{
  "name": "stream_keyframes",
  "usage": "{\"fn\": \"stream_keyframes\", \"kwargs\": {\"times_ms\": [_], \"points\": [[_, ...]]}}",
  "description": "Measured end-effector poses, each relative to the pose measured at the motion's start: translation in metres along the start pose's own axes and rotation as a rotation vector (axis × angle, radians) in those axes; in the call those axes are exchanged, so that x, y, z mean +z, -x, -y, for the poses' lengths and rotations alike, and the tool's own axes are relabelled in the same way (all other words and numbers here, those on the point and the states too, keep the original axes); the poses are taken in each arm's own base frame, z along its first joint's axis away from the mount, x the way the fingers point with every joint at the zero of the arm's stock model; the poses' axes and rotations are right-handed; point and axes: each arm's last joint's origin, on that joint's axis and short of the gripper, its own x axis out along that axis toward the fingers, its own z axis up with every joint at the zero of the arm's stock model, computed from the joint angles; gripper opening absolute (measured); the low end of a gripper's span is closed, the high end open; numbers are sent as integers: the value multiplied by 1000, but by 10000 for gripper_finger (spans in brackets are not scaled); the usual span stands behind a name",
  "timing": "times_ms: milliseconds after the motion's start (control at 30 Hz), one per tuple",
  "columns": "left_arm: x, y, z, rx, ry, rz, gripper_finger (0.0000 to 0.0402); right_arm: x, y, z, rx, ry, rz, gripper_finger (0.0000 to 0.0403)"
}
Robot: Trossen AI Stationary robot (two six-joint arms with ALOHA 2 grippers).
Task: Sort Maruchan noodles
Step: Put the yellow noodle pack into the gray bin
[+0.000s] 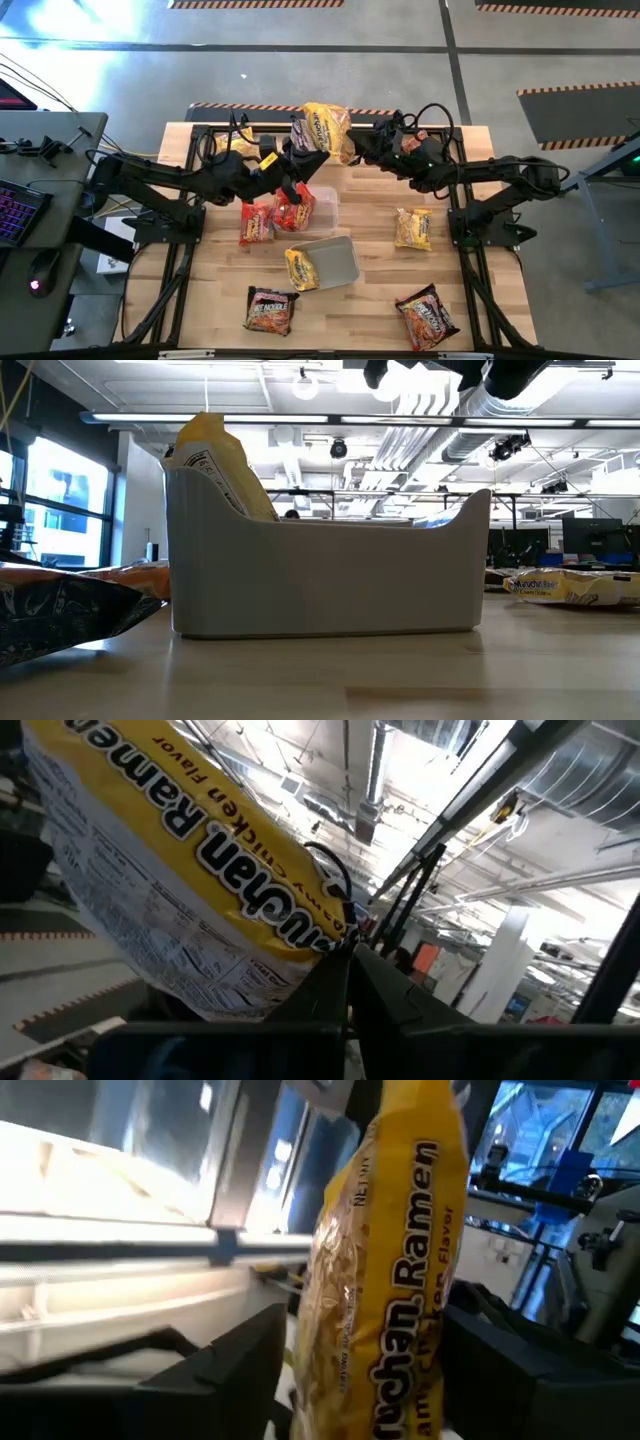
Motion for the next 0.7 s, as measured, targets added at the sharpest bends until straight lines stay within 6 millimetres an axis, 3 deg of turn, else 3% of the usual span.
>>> {"fn": "stream_keyframes", "kwargs": {"times_ms": [400, 700], "points": [[-1, 7, -1, -4, 130, -134, 2, 0, 0, 2, 7, 140, -91, 124], [15, 24, -1, -17, 184, -273, 57, 5, 1, 2, 15, 220, -96, 123]]}}
